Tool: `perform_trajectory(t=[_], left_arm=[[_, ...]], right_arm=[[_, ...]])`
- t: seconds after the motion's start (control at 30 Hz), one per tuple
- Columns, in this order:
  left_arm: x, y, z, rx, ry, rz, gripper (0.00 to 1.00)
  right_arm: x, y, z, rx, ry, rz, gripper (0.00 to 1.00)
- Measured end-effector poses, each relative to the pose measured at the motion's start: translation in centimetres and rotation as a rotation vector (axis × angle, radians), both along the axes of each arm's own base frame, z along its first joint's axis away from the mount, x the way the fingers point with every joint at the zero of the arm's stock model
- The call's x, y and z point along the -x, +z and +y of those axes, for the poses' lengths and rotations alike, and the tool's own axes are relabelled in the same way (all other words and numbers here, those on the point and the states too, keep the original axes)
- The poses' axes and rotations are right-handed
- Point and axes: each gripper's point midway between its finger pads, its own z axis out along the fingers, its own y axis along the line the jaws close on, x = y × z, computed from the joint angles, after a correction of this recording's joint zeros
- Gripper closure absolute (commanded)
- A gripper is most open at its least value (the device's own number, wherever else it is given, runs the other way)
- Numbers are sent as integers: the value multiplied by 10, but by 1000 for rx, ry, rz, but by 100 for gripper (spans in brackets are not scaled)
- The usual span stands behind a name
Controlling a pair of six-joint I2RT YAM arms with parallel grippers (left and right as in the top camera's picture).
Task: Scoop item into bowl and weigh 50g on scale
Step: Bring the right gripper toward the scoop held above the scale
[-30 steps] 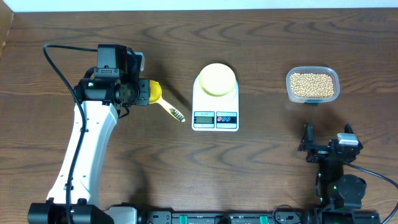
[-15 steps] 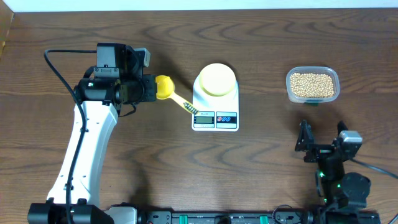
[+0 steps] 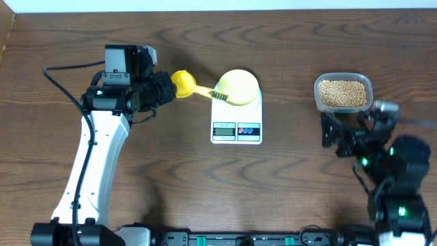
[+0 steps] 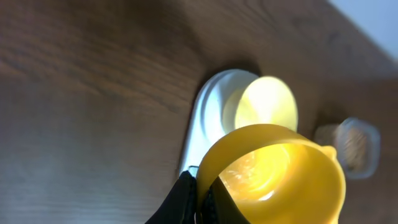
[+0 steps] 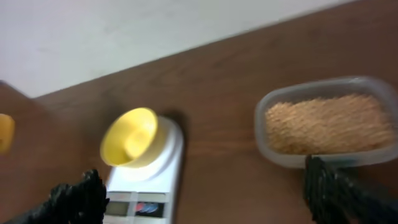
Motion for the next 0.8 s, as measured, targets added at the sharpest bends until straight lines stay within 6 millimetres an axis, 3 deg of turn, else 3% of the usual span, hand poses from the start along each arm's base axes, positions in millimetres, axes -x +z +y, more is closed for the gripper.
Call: perform_trajectory(t=[0.13, 0.3, 0.53, 0.8], left_arm=[[-1, 1, -2, 93, 123, 59, 93], [-1, 3, -14, 172, 204, 107, 93], [-1, 10, -45, 206, 163, 91, 92], [5, 7, -71, 140, 130, 69, 93]], right_arm=[[-23, 7, 24, -130, 123, 68, 1], [-42, 31, 56, -282, 326, 25, 1], [-43, 25, 71, -533, 360, 187, 1], [-39, 25, 80, -648, 353, 283, 1]])
